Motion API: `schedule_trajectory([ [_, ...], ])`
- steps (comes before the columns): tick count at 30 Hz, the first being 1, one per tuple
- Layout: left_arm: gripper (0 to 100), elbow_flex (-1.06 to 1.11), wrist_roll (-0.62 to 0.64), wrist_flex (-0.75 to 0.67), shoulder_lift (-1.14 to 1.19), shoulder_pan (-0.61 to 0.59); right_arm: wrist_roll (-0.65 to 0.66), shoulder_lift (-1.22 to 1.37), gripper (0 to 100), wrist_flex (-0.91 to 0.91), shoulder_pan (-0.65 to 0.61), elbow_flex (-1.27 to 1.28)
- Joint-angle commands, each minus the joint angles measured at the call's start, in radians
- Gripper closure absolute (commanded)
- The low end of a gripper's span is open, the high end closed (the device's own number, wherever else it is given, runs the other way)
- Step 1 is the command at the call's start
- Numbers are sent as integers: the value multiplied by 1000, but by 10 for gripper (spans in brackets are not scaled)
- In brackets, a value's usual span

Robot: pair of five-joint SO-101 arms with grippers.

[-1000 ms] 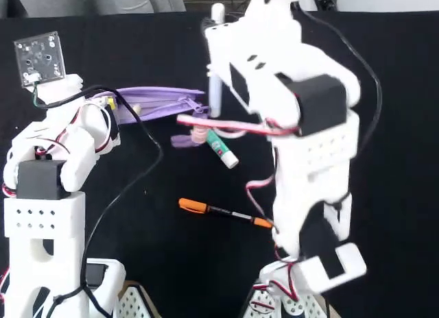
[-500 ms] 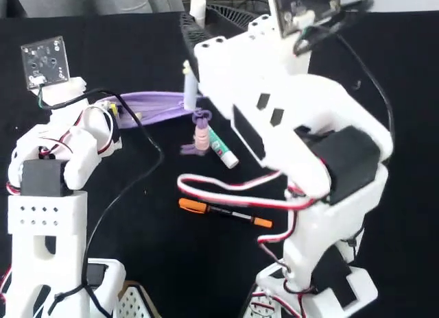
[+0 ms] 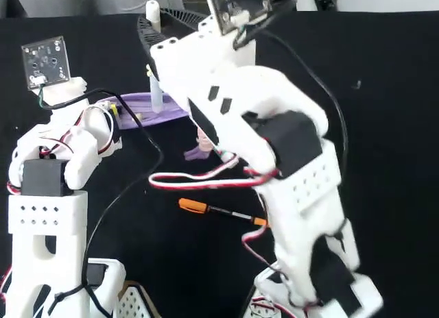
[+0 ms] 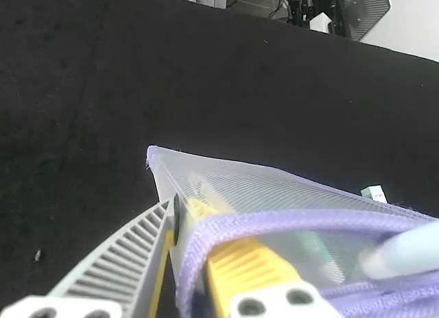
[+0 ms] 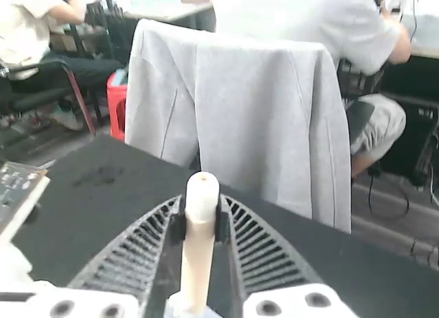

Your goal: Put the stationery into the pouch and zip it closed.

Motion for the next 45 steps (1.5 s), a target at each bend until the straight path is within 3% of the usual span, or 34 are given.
schedule_trajectory([
  [1, 971, -18, 11, -34, -5, 8, -6, -203, 987, -216, -15, 278],
  [10, 971, -18, 11, -34, -5, 7, 31, -522, 988, -990, -15, 1086],
  [20, 971, -18, 11, -34, -5, 5, 204, -535, 988, -1300, -37, 1409],
  [24, 971, -18, 9, -34, -5, 4, 255, -535, 954, -1301, -37, 1500],
  [27, 971, -18, 9, -35, -5, 4, 259, -536, 808, -1304, -37, 1535],
  [30, 971, -18, 9, -46, -5, 4, 345, -541, 664, -1301, -64, 1535],
  [32, 971, -16, 8, -49, -5, 2, 400, -542, 626, -1301, -83, 1535],
  [39, 971, -16, 5, -51, -5, -30, 422, -641, 681, -1292, -68, 1541],
  [45, 970, 21, 3, -129, -5, -162, 422, -891, 713, -980, -11, 1465],
])
